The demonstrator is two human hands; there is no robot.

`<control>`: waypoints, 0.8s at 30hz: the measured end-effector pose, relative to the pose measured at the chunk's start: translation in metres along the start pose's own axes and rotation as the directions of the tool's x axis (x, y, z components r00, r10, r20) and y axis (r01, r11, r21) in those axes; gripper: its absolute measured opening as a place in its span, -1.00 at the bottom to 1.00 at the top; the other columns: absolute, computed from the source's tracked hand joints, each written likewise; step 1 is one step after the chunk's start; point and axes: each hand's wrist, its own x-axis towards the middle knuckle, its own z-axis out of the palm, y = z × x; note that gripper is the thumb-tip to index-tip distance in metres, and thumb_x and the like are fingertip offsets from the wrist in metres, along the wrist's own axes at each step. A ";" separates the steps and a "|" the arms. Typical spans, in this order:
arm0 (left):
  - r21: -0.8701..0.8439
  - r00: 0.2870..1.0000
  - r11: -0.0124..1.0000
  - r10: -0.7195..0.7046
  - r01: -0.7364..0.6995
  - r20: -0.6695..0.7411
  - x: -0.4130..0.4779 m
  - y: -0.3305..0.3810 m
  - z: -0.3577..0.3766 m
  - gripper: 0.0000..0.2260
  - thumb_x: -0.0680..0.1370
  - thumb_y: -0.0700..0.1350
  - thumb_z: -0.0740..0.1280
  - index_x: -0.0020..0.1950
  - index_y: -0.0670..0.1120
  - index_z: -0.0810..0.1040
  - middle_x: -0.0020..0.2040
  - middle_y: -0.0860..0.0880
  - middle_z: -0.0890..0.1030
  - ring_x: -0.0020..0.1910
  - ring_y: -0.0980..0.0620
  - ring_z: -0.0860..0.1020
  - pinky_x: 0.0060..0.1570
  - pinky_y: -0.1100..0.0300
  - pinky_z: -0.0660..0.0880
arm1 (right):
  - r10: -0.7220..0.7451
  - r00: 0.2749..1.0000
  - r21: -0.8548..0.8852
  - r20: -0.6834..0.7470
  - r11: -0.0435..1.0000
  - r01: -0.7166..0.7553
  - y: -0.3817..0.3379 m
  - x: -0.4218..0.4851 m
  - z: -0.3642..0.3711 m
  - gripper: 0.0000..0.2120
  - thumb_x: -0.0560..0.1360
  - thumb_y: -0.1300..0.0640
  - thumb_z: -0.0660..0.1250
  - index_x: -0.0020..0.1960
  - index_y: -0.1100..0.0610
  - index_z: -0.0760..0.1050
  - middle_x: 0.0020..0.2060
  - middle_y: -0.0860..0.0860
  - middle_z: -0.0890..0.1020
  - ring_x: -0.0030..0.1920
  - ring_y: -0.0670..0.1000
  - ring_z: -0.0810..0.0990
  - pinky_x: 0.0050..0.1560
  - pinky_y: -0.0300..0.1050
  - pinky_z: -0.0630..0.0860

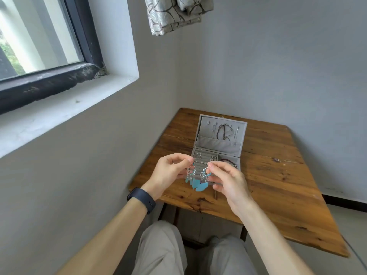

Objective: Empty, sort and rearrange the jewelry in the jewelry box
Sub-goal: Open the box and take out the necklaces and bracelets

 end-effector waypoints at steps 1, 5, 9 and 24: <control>0.032 1.000 0.999 0.005 -0.005 -0.010 -0.001 -0.001 -0.005 -0.89 0.55 0.04 0.44 -0.06 0.04 0.72 -0.08 -0.02 0.73 -0.04 -0.03 0.69 -0.03 0.13 0.66 | -0.009 1.000 -0.029 0.004 1.000 0.009 0.001 0.001 0.000 -0.91 0.53 -0.06 0.44 -0.01 -0.09 0.68 -0.10 -0.08 0.73 -0.07 -0.06 0.71 -0.15 -0.14 0.53; 0.224 0.998 0.975 0.023 -0.010 -0.055 -0.009 -0.014 -0.033 -0.93 0.54 0.05 0.44 -0.10 0.13 0.71 -0.11 0.11 0.72 -0.06 0.13 0.68 -0.11 0.25 0.62 | -0.052 0.998 -0.199 0.035 0.978 0.058 0.012 0.002 0.008 -0.94 0.54 -0.04 0.42 -0.03 -0.11 0.66 -0.15 -0.16 0.73 -0.11 -0.14 0.70 -0.25 -0.28 0.53; 0.382 0.998 0.923 -0.025 0.048 -0.064 -0.021 -0.031 -0.066 -0.95 0.54 0.00 0.44 -0.10 0.09 0.69 -0.13 0.13 0.71 -0.14 0.12 0.68 -0.05 0.15 0.63 | -0.061 0.992 -0.283 0.112 0.955 0.090 0.032 -0.002 0.030 -0.94 0.50 0.00 0.46 -0.13 -0.16 0.66 -0.18 -0.15 0.72 -0.18 -0.12 0.70 -0.26 -0.25 0.55; 0.721 0.992 0.686 -0.121 0.100 -0.022 0.022 -0.061 -0.106 -0.92 0.58 -0.04 0.38 -0.03 0.00 0.65 -0.10 0.16 0.61 -0.01 0.12 0.56 0.01 0.19 0.44 | -0.050 0.979 -0.653 0.200 0.738 0.171 0.083 0.048 0.106 -0.97 0.51 -0.10 0.41 -0.07 -0.17 0.61 -0.17 -0.26 0.65 -0.11 -0.29 0.56 -0.21 -0.37 0.37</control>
